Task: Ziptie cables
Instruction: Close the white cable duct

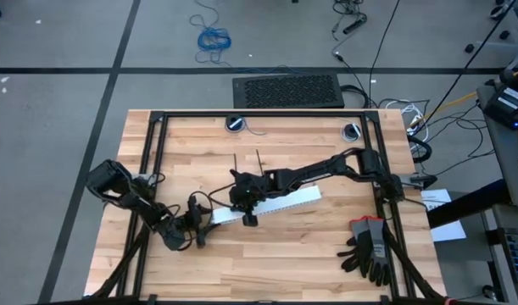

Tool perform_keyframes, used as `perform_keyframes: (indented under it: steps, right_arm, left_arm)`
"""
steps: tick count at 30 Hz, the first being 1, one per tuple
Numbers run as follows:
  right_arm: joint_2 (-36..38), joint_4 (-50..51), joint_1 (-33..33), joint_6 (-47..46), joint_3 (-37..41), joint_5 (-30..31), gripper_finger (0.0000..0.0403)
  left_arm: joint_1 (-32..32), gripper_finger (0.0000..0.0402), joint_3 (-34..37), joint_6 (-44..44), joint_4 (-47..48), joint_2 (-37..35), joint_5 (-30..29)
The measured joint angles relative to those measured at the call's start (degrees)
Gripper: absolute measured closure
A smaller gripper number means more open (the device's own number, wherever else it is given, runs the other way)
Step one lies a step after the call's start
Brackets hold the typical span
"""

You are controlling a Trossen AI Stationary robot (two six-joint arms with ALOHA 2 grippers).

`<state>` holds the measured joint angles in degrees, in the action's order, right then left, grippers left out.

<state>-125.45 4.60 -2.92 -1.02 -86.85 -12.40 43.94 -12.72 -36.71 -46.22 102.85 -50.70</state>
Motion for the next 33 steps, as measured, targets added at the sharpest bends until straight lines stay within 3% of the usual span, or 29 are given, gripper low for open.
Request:
perform_keyframes:
  steps: [33]
  right_arm:
    - [-0.4,-2.9,-0.1,-0.2,0.1,-0.9,0.0403]
  left_arm:
    - [-3.5,0.0171,-0.4,4.3,-1.3,0.2,2.0]
